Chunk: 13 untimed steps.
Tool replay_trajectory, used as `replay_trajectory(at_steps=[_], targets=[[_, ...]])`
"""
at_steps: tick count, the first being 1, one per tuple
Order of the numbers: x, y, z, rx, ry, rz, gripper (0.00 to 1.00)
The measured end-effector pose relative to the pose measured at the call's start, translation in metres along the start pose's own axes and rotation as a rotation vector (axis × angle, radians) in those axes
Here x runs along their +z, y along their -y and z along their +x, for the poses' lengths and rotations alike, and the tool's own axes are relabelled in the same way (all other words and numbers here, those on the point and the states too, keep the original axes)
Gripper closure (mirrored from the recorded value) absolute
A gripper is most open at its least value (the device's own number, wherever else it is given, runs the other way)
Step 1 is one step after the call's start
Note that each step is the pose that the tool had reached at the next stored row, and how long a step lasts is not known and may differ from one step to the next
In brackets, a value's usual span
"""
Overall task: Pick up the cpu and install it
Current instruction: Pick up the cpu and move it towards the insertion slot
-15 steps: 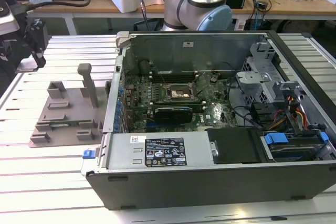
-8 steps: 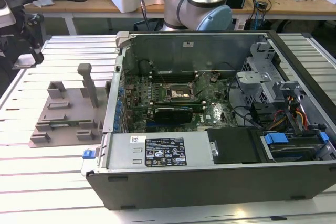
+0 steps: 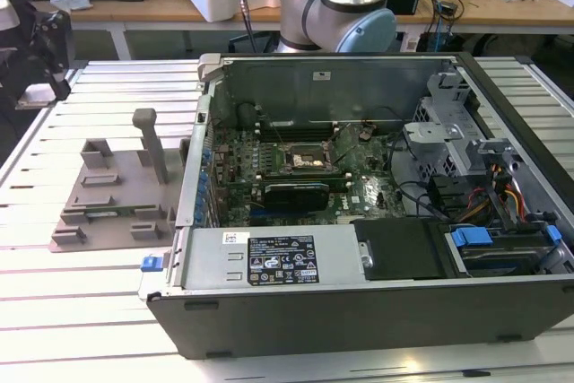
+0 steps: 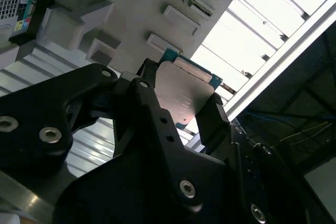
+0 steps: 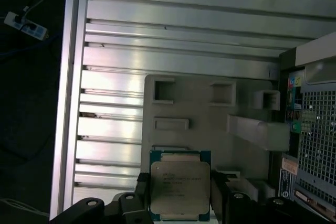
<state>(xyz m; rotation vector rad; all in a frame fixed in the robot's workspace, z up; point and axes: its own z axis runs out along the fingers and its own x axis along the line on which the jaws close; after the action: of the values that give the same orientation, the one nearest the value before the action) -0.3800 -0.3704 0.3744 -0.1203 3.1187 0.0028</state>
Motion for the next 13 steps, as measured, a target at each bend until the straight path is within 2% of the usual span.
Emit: replay_trajectory(at_steps=[6,9,13], targets=[[-0.0086,0.0,-0.0002,0.0,0.0,0.0,0.45],[-0.0171,0.0,-0.0004,0.0,0.0001,0.0,0.45],[-0.024,0.0,-0.0005,0.0,0.0,0.0,0.45]])
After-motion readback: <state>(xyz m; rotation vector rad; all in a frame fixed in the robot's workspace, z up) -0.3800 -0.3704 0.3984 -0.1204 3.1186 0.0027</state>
